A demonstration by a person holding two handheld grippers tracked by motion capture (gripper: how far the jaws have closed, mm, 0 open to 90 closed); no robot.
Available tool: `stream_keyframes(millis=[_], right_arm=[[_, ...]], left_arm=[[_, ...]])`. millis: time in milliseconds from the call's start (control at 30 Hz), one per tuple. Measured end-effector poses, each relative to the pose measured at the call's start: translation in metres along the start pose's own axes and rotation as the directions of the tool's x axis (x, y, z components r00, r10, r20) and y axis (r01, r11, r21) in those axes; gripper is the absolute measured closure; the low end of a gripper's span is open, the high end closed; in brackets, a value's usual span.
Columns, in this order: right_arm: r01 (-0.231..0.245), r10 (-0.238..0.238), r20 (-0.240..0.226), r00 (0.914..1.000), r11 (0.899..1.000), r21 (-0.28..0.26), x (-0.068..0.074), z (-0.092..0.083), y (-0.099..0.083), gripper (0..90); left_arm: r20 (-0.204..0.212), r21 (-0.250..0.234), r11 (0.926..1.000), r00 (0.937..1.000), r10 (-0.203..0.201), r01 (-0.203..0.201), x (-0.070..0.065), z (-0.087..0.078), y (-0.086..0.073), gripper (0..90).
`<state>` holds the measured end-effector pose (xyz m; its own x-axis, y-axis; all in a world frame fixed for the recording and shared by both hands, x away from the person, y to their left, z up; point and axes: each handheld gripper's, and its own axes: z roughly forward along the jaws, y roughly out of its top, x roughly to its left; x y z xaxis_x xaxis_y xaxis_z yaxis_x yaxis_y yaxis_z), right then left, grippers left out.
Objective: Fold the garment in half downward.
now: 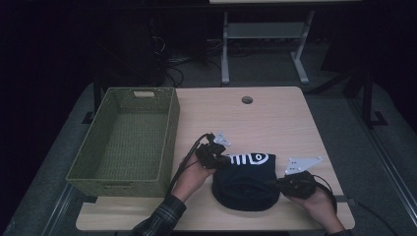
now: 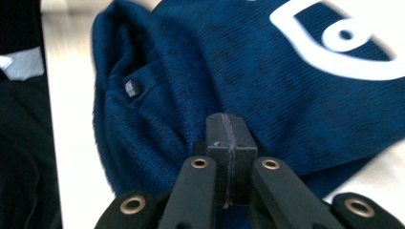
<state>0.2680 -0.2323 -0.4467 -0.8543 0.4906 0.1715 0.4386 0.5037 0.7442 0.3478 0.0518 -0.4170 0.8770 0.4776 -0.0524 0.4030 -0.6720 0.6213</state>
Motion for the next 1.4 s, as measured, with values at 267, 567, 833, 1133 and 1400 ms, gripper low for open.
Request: stream_keyframes(millis=[267,567,833,1133,1400], right_arm=[[0.063,-0.061,-0.027,0.9978,0.995,0.08,0.02,0.023,-0.004,90.0],[0.099,-0.097,-0.03,0.9949,0.992,0.079,0.033,0.032,-0.003,90.0],[0.133,-0.128,-0.063,0.9898,0.988,0.078,0.049,0.041,0.003,90.0],[0.093,-0.092,0.008,0.9957,0.994,-0.063,0.034,0.009,0.008,89.8],[-0.008,0.006,0.056,0.9984,1.0,0.022,0.015,0.016,-0.002,89.9]], left_arm=[[0.012,0.024,0.9997,0.9999,-0.007,0.007,0.011,0.023,0.002,90.0],[0.029,0.02,0.9998,0.9996,0.0,-0.001,0.013,0.034,0.004,90.0],[0.026,0.004,0.9998,0.9995,0.019,-0.019,0.008,0.028,0.007,90.0],[0.06,-0.043,0.9979,0.9969,0.05,-0.048,-0.019,-0.015,0.001,89.9],[0.089,0.032,0.9994,0.996,0.006,-0.009,-0.035,-0.013,-0.032,89.9]])
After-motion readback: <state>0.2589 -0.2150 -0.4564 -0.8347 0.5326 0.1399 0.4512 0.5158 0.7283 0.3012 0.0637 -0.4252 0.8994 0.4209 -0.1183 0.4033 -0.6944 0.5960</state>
